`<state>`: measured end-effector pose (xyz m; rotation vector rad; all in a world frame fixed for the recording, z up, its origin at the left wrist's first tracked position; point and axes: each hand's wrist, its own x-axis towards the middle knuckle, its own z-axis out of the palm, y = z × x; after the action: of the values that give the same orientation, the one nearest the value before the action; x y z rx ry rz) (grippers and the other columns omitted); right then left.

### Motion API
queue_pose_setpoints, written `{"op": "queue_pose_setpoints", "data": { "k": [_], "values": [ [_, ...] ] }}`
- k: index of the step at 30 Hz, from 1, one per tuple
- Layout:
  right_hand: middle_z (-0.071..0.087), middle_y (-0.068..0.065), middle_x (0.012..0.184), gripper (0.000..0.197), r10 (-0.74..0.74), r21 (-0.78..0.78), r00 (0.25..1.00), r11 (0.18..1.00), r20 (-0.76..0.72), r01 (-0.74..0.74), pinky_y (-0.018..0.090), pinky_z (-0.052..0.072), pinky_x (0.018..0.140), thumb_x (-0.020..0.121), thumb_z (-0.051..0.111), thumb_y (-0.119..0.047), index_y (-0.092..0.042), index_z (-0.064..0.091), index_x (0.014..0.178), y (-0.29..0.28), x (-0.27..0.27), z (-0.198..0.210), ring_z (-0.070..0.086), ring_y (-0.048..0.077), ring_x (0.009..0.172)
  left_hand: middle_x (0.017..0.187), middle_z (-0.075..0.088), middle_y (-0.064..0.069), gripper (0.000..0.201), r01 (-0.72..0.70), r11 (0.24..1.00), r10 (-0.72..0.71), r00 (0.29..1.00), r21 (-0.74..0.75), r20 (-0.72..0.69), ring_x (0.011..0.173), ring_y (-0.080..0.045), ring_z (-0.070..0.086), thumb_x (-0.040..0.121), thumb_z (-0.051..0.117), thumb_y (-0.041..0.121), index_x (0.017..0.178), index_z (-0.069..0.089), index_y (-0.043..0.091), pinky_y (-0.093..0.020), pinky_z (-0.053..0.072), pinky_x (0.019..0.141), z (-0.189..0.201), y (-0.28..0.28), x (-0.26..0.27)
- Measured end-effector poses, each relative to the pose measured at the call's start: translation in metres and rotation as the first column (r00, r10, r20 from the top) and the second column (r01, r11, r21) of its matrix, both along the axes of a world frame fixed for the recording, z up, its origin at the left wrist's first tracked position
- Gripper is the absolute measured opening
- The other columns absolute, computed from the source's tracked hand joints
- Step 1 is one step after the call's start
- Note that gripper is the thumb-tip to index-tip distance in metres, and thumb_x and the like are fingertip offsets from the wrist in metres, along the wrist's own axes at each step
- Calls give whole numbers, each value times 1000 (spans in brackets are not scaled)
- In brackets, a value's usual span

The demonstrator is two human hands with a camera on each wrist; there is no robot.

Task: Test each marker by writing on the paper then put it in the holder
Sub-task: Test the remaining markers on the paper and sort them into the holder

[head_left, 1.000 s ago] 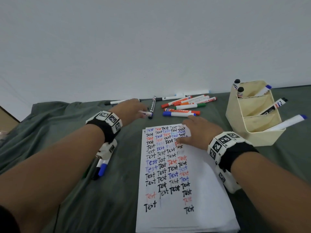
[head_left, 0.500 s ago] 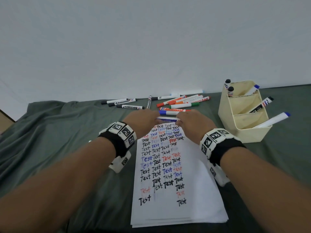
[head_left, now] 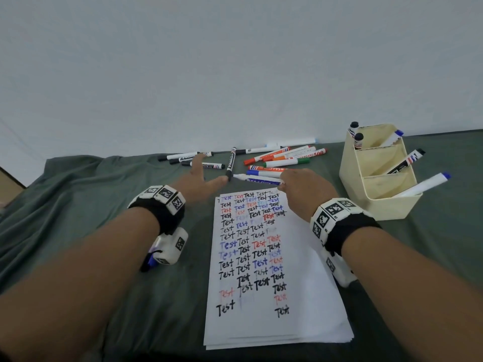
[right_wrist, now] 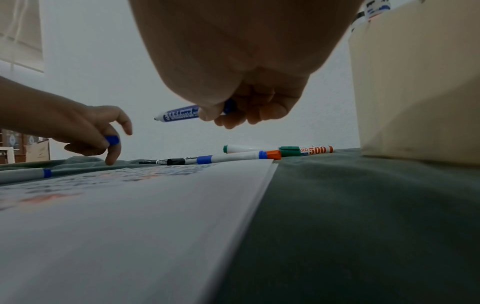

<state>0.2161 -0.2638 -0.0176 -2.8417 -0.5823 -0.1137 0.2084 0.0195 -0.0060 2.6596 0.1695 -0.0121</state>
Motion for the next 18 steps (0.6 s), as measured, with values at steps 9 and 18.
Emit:
{"op": "queue_pose_setpoints", "data": {
  "k": [9,18],
  "values": [
    [49,-4,86,18,-26,24,1000,999,0,26,35,47,69,107,46,-32,-16,54,110,0,2,-2,49,18,82,118,68,-7,24,222,861,-134,967,457,-216,112,-24,60,92,68,17,115,71,14,-23,38,84,-3,39,1],
    [51,-4,86,20,-41,19,999,999,-31,42,37,50,71,107,43,-33,-17,54,110,0,3,-2,53,19,82,129,64,-6,53,211,857,-111,966,470,-233,122,-25,56,90,71,25,140,54,20,-31,42,100,-2,23,-2]
  ]
}}
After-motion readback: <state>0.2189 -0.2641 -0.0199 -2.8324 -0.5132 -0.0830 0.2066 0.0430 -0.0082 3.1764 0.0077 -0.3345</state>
